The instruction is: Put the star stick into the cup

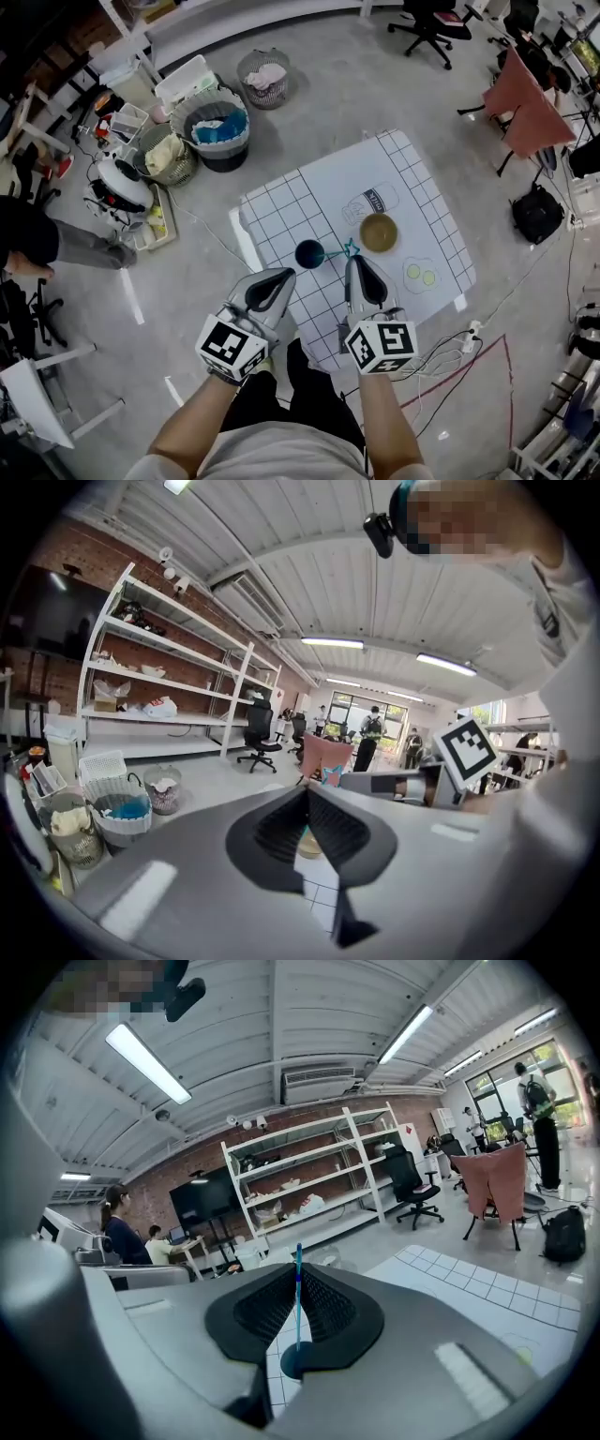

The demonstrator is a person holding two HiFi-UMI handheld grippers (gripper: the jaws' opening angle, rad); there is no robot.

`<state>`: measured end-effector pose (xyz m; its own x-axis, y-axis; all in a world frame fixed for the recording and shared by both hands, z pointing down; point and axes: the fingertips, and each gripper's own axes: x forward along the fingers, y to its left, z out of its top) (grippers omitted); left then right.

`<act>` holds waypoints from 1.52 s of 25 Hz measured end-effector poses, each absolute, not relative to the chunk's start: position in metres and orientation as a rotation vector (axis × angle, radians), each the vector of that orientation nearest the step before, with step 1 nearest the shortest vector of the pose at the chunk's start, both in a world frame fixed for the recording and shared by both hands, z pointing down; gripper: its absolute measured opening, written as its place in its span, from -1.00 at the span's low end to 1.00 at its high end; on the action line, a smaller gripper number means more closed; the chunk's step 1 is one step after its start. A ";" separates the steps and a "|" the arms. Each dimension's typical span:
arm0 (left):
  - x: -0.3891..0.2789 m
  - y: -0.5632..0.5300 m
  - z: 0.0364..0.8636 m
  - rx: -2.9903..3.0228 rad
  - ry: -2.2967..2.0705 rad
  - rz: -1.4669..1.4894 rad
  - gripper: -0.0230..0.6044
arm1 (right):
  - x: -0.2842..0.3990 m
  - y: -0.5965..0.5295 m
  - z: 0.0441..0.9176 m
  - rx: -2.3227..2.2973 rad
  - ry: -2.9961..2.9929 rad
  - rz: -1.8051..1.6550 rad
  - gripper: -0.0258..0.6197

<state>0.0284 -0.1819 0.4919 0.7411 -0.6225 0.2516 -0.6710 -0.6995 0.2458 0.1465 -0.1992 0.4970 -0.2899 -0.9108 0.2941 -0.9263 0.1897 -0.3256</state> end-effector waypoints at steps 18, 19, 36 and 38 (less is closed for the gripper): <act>0.019 -0.197 0.554 2.520 -0.999 0.281 -0.91 | 0.124 -0.218 0.589 1.772 -2.320 0.832 -0.83; 0.019 -0.197 0.554 2.523 -0.999 0.282 -0.91 | 0.123 -0.217 0.591 1.765 -2.318 0.839 -0.83; 0.027 -0.177 0.545 2.549 -0.928 0.279 -0.91 | 0.138 -0.186 0.588 1.806 -2.189 0.847 -0.82; 0.026 -0.172 0.539 2.557 -0.919 0.279 -0.91 | 0.136 -0.179 0.580 1.812 -2.189 0.833 -0.83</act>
<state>0.0255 -0.1723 0.5389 0.7628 -0.5632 0.3176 -0.6447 -0.7000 0.3071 0.1357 -0.1794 0.5796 -0.2410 -0.8469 0.4739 -0.9477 0.1001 -0.3031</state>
